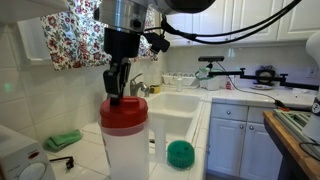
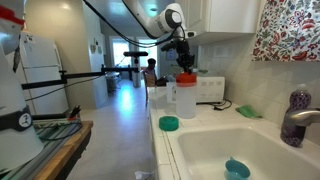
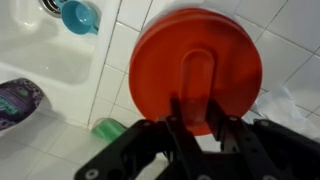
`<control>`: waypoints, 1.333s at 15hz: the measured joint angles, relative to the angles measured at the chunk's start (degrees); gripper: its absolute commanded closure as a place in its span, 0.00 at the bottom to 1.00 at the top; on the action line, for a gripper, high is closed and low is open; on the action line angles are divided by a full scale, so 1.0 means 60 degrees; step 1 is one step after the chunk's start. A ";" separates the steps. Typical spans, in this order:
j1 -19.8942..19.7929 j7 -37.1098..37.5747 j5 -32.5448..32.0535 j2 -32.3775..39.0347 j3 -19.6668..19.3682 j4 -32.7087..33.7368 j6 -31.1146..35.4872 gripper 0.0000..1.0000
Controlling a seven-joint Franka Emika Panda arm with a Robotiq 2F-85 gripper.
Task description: Remove the red lid from the clear jug.
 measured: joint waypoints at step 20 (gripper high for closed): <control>0.0116 -0.0012 0.0000 -0.0781 0.0084 -0.0007 0.0005 0.92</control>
